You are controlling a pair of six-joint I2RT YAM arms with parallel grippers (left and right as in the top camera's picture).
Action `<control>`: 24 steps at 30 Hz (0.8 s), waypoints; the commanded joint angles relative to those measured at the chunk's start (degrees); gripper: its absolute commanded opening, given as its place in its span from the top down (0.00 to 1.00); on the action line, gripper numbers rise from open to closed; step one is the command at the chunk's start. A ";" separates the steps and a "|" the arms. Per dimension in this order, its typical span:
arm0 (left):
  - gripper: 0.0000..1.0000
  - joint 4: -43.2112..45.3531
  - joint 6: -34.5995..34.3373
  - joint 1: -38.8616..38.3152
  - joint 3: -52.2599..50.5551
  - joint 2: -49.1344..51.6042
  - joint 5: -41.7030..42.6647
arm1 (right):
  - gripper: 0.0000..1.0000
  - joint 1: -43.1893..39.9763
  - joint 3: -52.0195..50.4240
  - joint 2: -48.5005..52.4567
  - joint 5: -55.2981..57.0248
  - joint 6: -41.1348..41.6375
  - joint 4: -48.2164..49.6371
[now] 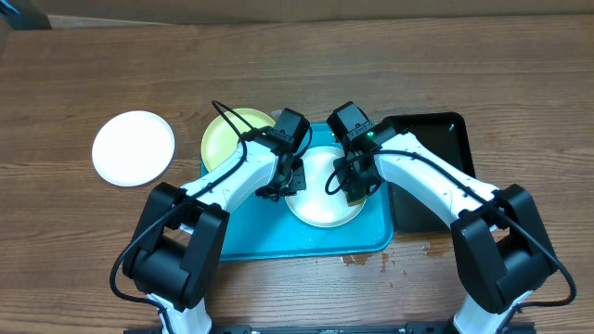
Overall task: Clean dirty plates on tray and stack at the side
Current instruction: 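Scrub the white plate surface with the sponge in the right gripper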
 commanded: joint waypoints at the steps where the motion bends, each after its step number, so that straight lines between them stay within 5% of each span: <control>1: 0.86 -0.24 0.09 -0.07 -0.63 1.20 -0.76 | 0.67 -0.11 -2.21 -0.15 -0.37 0.02 2.16; 6: 0.86 -0.22 0.09 -0.07 -0.63 1.20 -0.76 | 0.95 -0.04 -2.69 -0.15 -0.55 0.04 3.45; 24: 0.91 0.04 0.09 -0.07 -0.63 1.20 -0.72 | 0.96 -0.11 -14.25 -0.04 -9.60 -0.85 16.11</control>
